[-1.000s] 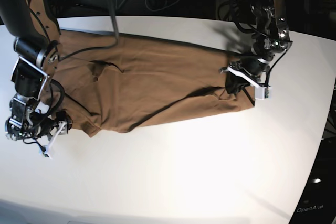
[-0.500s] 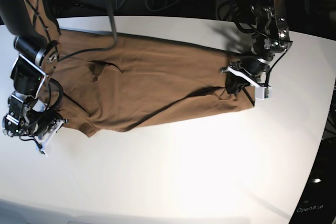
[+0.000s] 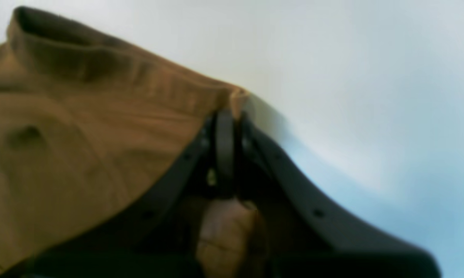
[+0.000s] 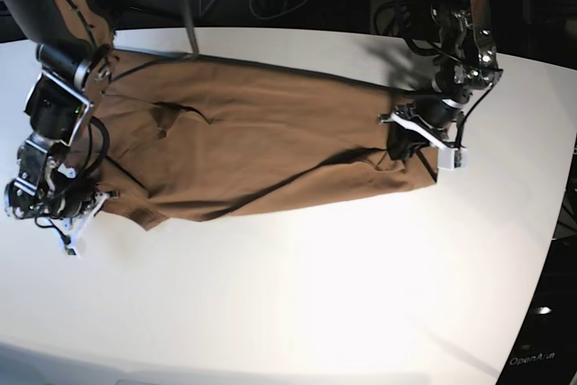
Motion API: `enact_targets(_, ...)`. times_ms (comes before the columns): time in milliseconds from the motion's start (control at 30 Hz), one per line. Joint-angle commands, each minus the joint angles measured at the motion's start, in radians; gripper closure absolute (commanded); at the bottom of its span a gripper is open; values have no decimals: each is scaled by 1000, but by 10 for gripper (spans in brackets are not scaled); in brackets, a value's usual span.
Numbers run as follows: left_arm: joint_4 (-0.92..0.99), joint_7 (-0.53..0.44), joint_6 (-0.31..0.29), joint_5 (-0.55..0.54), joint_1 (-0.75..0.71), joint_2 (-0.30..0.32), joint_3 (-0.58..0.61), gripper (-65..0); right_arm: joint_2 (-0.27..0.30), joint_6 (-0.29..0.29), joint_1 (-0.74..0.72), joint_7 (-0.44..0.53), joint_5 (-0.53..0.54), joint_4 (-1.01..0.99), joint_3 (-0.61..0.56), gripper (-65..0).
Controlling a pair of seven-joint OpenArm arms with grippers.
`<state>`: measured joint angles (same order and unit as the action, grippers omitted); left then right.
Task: Fold the T-shirt properly
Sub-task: 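Grasp the hem end with the right gripper and pull away from left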
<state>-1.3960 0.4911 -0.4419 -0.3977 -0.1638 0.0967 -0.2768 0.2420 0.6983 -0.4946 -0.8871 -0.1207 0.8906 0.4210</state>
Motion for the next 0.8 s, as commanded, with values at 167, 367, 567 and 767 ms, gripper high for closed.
enact_targets(167,-16,-1,-5,-5,5,5,-2,-32,-31,0,113,13,16,312,-43,-10)
enact_targets(367,-16,1,-5,-5,5,5,-2,-32,-65,0,238,9,16,551,-144,-10)
enact_targets(567,-16,1,-5,-5,5,7,-2,-32,-72,0,348,16,16,692,-146,-10)
enact_targets(767,-16,1,-5,-5,5,7,-2,-32,-68,0,485,105,16,787,-147,-10)
